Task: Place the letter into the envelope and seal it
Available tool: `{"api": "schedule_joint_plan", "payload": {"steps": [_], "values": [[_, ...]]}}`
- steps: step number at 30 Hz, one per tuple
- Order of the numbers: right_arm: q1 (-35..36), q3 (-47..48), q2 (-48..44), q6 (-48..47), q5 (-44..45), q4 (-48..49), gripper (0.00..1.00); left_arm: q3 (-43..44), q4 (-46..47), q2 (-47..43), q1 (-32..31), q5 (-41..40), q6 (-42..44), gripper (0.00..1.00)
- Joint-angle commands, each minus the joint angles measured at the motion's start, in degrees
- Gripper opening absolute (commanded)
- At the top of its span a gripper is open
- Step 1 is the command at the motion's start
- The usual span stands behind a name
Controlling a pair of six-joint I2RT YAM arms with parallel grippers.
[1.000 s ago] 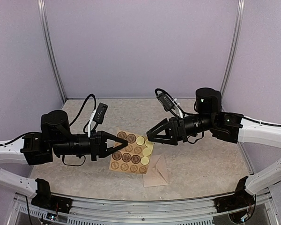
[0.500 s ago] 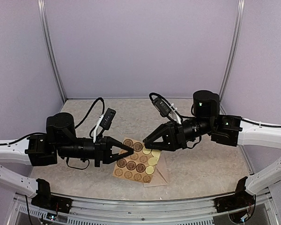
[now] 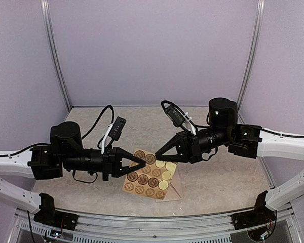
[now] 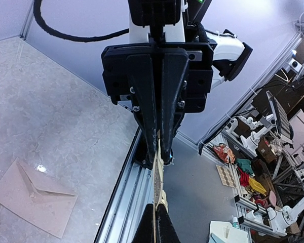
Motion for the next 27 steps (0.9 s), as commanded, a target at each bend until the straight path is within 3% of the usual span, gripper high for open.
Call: {"api": "schedule_joint_plan", "payload": {"steps": [1,7,8,12,16,22,27], "values": [[0.64,0.33,0.60,-0.40,-1.07,0.94,0.01,1.58,1.99,0.60,-0.37,0.77,0.46,0.00],[0.80,-0.13,-0.13,-0.28,-1.02,1.78,0.00,1.76,1.79,0.92,-0.60,-0.43,0.50,0.00],[0.84,-0.27,-0.67,-0.14,-0.27,1.89,0.00,1.86,1.21,0.84,-0.59,-2.20,0.63,0.04],[0.77,-0.55,-3.24,0.37,7.20,-0.09,0.00,3.49,-4.64,-0.80,-0.88,-15.65,1.67,0.43],[0.80,-2.25,-6.58,2.41,13.68,1.02,0.00,4.50,-8.13,-3.68,-2.57,-31.06,2.98,0.63],[0.80,-3.88,-9.14,3.54,21.38,1.01,0.00,7.66,-7.77,-3.59,-7.22,-38.69,9.07,0.63],[0.86,-3.98,-8.26,3.41,20.86,1.89,0.00,13.49,-8.21,2.00,-11.54,-39.72,15.26,0.63]]}}
